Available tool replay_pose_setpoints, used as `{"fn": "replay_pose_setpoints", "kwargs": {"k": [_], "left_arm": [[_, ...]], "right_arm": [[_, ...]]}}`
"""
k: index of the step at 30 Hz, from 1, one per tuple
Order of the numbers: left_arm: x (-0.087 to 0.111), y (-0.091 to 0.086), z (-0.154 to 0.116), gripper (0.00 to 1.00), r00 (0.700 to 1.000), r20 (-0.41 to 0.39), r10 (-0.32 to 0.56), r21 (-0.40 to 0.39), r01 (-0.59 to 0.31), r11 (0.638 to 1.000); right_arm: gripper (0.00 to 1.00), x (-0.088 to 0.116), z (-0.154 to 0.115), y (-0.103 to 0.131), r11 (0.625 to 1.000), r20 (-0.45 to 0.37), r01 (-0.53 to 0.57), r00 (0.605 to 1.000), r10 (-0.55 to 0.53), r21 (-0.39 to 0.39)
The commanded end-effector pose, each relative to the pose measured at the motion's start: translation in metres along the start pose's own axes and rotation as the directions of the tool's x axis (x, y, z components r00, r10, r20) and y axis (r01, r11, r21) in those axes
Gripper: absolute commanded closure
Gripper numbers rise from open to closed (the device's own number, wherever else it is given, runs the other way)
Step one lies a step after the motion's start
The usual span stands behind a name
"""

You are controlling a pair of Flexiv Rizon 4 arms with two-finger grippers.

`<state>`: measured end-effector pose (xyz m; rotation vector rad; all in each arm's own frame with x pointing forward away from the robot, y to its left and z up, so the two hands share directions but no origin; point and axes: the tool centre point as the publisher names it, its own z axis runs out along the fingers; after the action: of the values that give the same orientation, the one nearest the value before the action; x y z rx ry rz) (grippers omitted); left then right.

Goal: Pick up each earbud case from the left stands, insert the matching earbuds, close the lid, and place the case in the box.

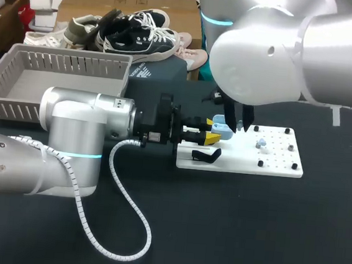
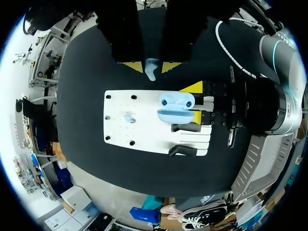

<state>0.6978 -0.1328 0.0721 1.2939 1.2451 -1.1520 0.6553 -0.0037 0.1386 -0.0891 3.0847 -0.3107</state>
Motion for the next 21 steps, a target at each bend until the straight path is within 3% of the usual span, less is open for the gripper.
{"fn": "replay_pose_setpoints", "kwargs": {"k": [1,5,10,14,21], "left_arm": [[0.0,-0.001,0.0,1.0,1.0,0.001,0.001,-0.005,-0.001,1.0],[0.0,-0.001,0.0,1.0,1.0,0.001,0.001,-0.005,-0.001,1.0],[0.0,-0.001,0.0,1.0,1.0,0.001,0.001,-0.005,-0.001,1.0],[0.0,-0.001,0.0,1.0,1.0,0.001,0.001,-0.005,-0.001,1.0],[0.0,-0.001,0.0,1.0,1.0,0.001,0.001,-0.005,-0.001,1.0]], "right_arm": [[1.0,0.0,0.0,0.001,1.0,-0.001,-0.001,1.0,0.001,0.002],[1.0,0.0,0.0,0.001,1.0,-0.001,-0.001,1.0,0.001,0.002],[1.0,-0.011,-0.006,0.007,0.986,-0.06,-0.162,0.985,0.159,-0.039],[1.0,-0.015,-0.008,0.009,0.969,-0.051,-0.246,0.968,0.246,-0.002],[1.0,-0.017,-0.004,0.004,0.924,-0.11,-0.365,0.929,0.354,-0.112]]}}
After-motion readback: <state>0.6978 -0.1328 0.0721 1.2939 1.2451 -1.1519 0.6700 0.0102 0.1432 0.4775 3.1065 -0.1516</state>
